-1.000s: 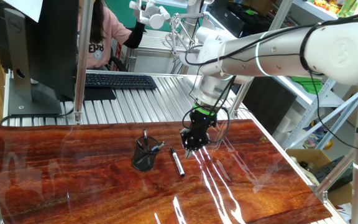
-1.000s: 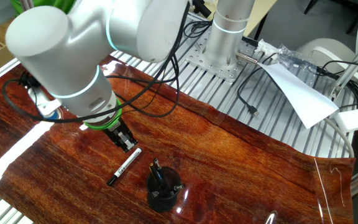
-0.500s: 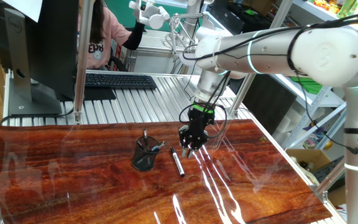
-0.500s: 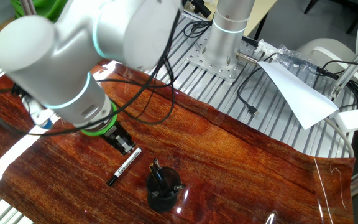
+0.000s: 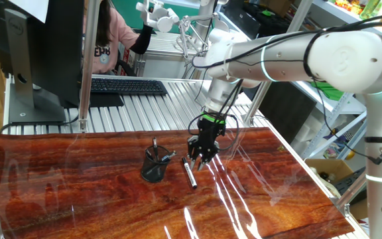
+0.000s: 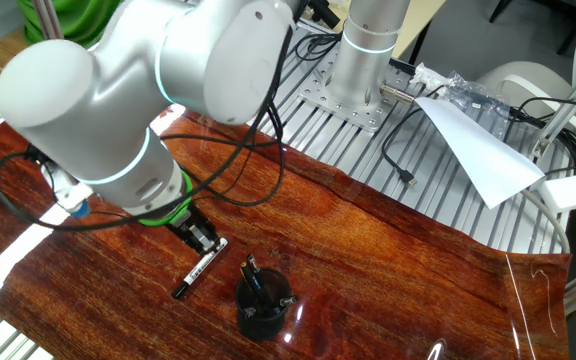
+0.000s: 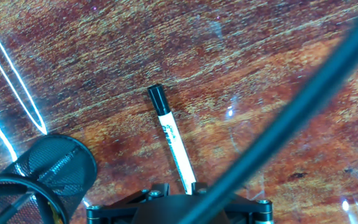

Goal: Put the pen into the pen holder

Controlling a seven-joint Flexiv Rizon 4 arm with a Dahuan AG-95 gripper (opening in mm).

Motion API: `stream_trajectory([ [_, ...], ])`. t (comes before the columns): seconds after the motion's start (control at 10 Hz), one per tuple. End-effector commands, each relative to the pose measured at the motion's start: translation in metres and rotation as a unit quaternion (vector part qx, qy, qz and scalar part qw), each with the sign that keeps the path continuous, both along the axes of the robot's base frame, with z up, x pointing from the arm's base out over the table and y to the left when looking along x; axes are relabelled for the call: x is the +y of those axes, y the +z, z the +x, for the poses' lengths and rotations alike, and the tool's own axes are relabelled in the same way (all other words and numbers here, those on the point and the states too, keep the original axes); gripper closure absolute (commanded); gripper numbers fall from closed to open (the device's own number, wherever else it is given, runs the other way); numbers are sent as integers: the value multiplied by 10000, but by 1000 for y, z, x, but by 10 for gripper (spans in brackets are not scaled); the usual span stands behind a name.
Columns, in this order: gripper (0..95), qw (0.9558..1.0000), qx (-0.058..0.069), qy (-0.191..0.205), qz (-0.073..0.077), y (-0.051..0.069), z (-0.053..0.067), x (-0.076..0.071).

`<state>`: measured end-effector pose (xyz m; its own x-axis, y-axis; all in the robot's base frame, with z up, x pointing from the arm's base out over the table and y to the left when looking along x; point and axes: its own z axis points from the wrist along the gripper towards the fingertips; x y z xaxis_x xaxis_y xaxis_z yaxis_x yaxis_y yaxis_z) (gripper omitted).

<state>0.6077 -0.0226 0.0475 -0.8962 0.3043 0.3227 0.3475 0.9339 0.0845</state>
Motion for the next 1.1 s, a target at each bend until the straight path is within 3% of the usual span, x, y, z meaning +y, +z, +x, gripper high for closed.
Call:
stream_trajectory([
  [0.1,760,10000,21,-4,12,-3,3,1],
  [0.6,760,10000,-42,2,21,-13,5,-1],
  [1.1,760,9999,-115,-102,-1,-22,-8,8],
])
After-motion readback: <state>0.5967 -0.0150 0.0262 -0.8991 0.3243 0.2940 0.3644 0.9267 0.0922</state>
